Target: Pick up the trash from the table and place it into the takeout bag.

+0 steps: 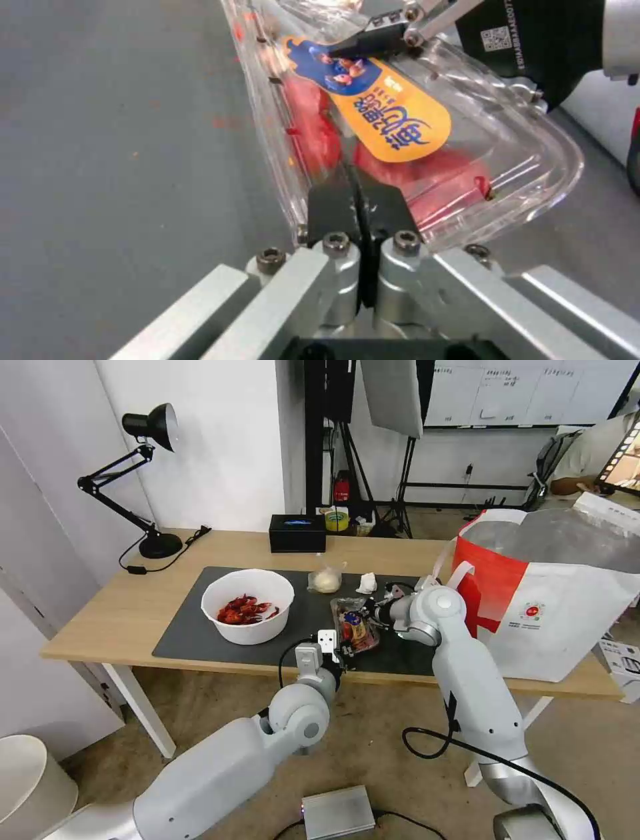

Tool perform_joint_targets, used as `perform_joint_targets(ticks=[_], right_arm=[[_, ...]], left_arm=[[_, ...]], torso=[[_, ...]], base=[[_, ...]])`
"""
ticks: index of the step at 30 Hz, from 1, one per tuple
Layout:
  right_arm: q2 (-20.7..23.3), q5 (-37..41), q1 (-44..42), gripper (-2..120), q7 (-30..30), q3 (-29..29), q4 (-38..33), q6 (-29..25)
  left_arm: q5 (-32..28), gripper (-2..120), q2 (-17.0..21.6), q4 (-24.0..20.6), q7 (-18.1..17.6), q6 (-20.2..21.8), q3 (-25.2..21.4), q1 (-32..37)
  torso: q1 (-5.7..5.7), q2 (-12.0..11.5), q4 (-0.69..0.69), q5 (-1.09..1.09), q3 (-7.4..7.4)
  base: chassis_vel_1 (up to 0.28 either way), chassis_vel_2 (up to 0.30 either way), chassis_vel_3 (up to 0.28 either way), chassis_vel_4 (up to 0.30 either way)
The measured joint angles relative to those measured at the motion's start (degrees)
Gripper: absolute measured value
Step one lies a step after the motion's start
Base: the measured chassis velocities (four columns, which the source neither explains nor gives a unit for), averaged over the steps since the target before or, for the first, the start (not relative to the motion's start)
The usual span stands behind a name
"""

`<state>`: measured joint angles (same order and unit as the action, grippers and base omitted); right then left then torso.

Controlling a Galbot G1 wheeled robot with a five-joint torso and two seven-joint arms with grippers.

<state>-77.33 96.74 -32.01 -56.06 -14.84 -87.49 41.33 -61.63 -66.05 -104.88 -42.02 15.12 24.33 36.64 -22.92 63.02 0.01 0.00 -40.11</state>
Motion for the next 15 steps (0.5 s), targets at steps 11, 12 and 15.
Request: perform_joint_targets(ticks=[11, 12, 15], right_arm=[[-0.1, 0.1, -0.3, 0, -0.2, -0.5, -0.1, 0.0], [-0.1, 0.1, -0.3, 0, -0.2, -0.5, -0.1, 0.0], [-0.1, 0.1, -0.3, 0, -0.2, -0.6, 0.0, 0.0]], left_arm=[[0.4, 15, -0.1, -0.5, -0.4, 0.0, -0.8, -0.2], [0.4, 15, -0.1, -0.5, -0.4, 0.0, -0.8, -0.2], [0.2, 28, 0.1, -1.3, -0.4, 0.0, -1.9, -0.2]], torso=[[0.00, 0.0, -0.01, 0.00, 0.01], [0.00, 0.0, -0.01, 0.00, 0.01], [0.00, 0.0, -0.01, 0.00, 0.01]], base=[[0.000, 0.000, 0.000, 0.000], [0.000, 0.000, 0.000, 0.000], [0.000, 0.000, 0.000, 0.000]])
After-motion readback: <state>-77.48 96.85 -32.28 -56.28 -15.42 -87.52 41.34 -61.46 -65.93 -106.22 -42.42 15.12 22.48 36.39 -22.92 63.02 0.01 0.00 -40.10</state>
